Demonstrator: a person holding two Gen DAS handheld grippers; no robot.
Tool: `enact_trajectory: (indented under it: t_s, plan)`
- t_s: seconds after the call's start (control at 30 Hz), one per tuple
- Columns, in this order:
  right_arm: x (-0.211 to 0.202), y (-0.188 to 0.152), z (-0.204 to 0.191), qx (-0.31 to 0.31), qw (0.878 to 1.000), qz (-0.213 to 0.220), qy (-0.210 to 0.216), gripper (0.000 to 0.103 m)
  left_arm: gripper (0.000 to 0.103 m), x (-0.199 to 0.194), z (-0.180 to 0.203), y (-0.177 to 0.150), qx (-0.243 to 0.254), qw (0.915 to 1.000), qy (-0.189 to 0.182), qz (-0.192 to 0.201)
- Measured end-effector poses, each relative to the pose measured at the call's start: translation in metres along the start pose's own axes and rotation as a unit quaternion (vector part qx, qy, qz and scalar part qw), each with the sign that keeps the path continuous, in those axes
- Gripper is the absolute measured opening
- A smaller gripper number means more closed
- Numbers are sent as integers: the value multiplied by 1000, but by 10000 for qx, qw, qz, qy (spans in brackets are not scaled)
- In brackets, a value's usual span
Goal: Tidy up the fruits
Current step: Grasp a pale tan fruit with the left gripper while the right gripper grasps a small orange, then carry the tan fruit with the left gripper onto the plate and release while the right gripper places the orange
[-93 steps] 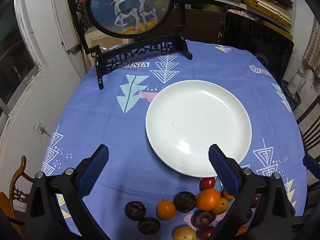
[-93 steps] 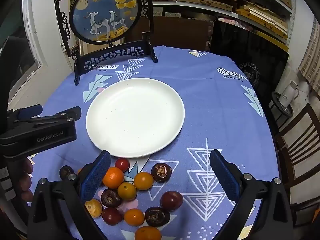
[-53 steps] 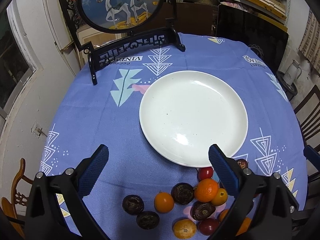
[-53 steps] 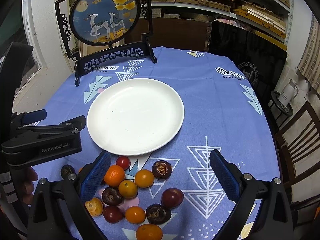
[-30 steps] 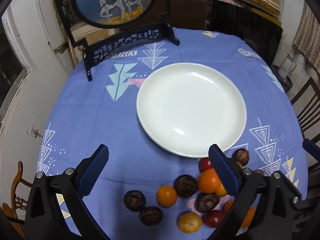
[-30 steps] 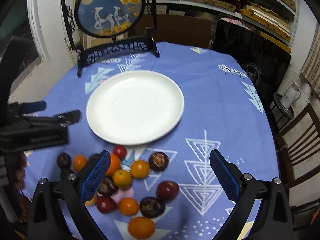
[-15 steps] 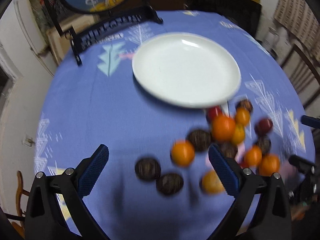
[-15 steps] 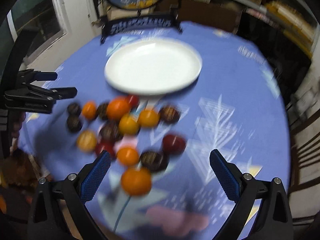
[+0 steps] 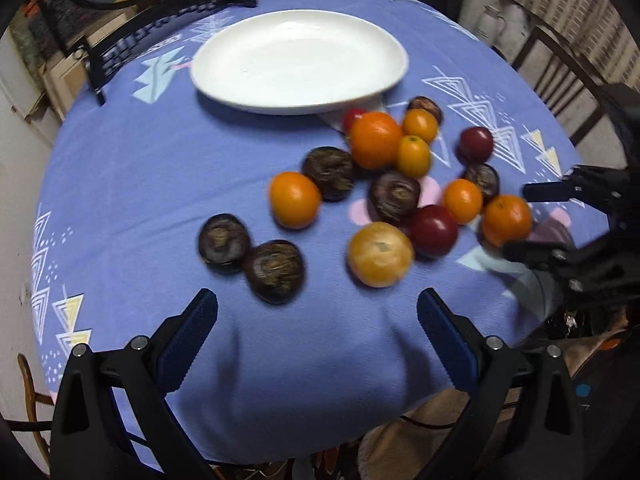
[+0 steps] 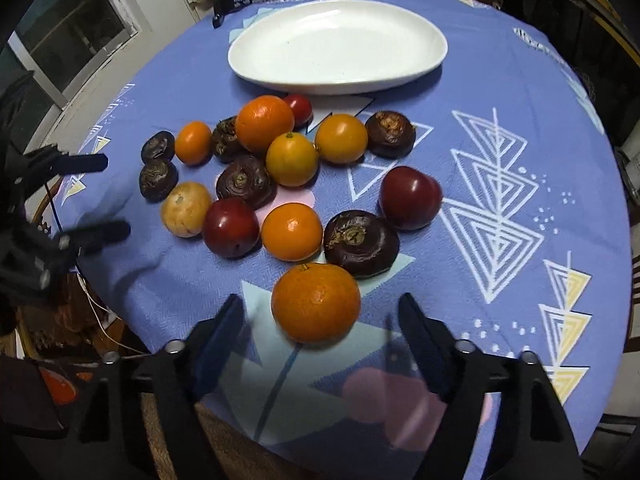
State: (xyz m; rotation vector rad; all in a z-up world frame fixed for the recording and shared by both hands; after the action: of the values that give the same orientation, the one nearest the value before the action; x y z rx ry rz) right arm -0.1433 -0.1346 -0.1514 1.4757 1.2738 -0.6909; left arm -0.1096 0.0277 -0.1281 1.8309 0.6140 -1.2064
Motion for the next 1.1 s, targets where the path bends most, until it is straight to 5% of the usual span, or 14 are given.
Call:
enact_trajectory:
  t_s: [0.03, 0.37, 0.4, 0.47, 0.53, 0.73, 0.83, 1.1]
  plan:
    - [5, 0, 2, 84, 9999, -74, 87, 47, 98, 1, 3, 1, 31, 10000, -27, -9]
    - [-6, -7, 22, 638, 9973, 29, 371, 47, 97, 17, 32, 22, 538, 9981, -252, 148]
    - [-8, -8, 24, 710, 9967, 49, 384, 47, 95, 19, 33, 22, 633, 9975, -256, 153]
    - [-11, -10, 28, 793, 9961, 83, 384, 47, 73, 26, 34, 21, 869, 9958, -289, 84]
    - [-12, -12, 29, 793, 9962, 110, 348, 47, 66, 35, 33, 20, 1005, 9945, -289, -15]
    - [-9, -13, 25, 839, 9958, 106, 350, 47, 66, 41, 38, 27, 1075, 9931, -458, -47]
    - [-11, -12, 25, 842, 9958, 116, 330, 47, 42, 42, 41, 27, 1087, 9917, -659, -172]
    - [-19, -6, 27, 769, 9965, 171, 280, 47, 41, 39, 38, 27, 972, 9930, -631, -233]
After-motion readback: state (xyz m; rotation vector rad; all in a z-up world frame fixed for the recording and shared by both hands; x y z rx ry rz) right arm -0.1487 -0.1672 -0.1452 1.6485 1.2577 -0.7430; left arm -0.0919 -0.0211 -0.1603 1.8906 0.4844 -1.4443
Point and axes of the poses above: each gripper's, at about its wrist camera, not at the fingertips, and x roughly the way its jaws point, z to its right, y to its top, the point moved 4 cm from there along x, roughly the way its jaws point, and after that the axes turned 11 degrees about y, right-handed, at the moved point
